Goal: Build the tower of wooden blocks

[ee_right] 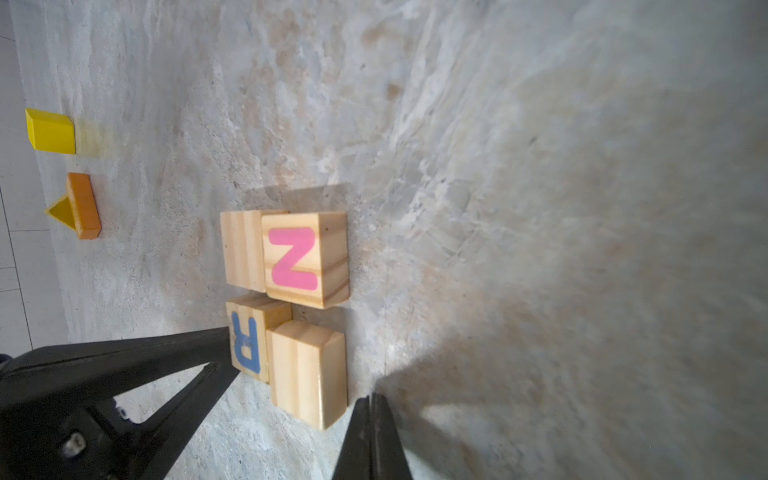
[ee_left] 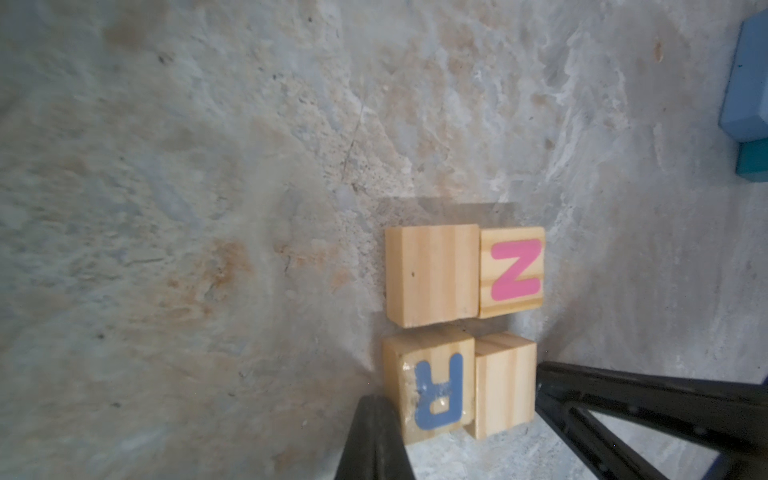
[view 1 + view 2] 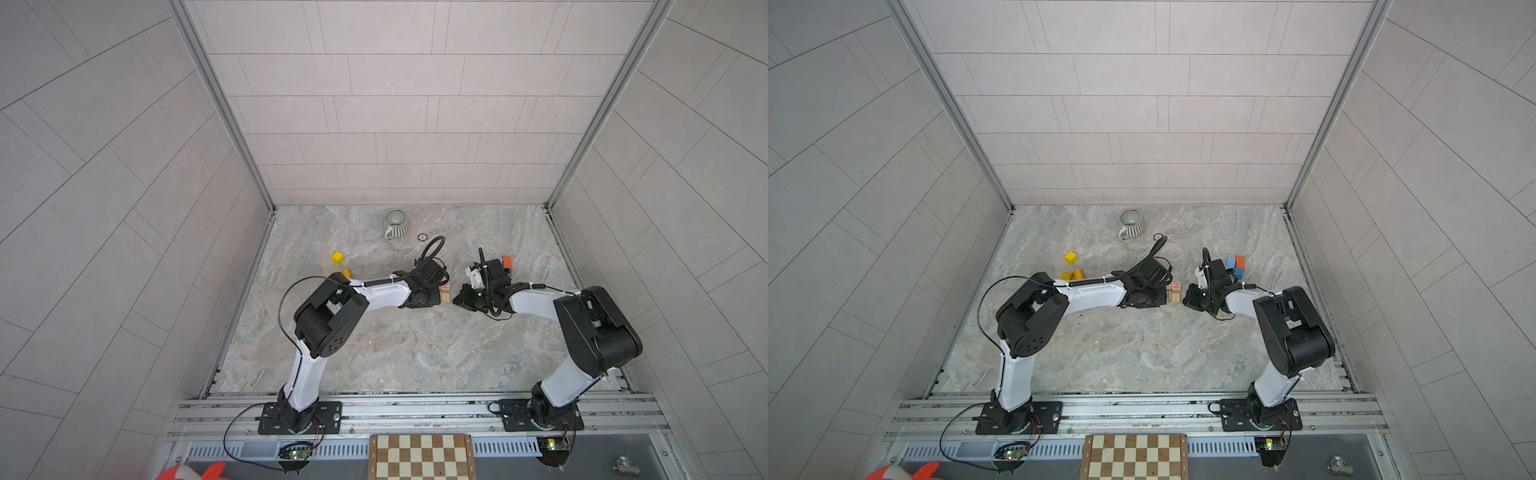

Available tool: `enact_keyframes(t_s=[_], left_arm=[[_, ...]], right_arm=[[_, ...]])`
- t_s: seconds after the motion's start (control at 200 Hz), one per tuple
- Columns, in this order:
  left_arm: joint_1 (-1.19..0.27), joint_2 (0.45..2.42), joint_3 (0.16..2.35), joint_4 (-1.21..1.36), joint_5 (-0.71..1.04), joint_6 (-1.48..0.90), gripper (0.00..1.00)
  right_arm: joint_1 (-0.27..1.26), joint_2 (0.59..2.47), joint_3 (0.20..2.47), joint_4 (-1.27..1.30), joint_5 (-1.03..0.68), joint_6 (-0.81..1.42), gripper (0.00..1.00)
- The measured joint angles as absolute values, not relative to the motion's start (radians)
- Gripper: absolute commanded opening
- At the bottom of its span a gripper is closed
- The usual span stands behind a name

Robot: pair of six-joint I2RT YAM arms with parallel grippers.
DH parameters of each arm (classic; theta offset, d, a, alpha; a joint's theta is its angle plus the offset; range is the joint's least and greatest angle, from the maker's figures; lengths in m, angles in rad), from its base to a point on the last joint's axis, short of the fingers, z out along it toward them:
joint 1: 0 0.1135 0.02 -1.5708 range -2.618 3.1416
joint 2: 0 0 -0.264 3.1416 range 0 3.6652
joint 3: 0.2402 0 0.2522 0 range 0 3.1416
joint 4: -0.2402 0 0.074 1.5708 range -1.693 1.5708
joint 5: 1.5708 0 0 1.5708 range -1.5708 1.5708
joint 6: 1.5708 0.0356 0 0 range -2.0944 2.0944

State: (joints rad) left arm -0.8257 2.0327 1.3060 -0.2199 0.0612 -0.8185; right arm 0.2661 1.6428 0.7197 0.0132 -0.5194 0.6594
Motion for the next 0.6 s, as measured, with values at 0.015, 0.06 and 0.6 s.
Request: enact_keyframes(t_s=[0.015, 0.06, 0.6], left_arm=[[-0.826, 2.033, 1.307, -0.220, 0.062, -0.819, 0.00], [-0.827, 2.035, 1.308, -0.218, 0.062, -0.820, 0.00], [-0.827, 2.035, 1.308, -0.217, 0.064, -0.822, 0.00]], right_arm=[[0.266, 1.643, 0.720, 0.013, -0.519, 0.659, 0.00], [0.266, 1.643, 0.720, 0.013, -0.519, 0.659, 0.00], [0.268, 1.620, 0.698, 0.007, -0.514, 0.657, 0.00]])
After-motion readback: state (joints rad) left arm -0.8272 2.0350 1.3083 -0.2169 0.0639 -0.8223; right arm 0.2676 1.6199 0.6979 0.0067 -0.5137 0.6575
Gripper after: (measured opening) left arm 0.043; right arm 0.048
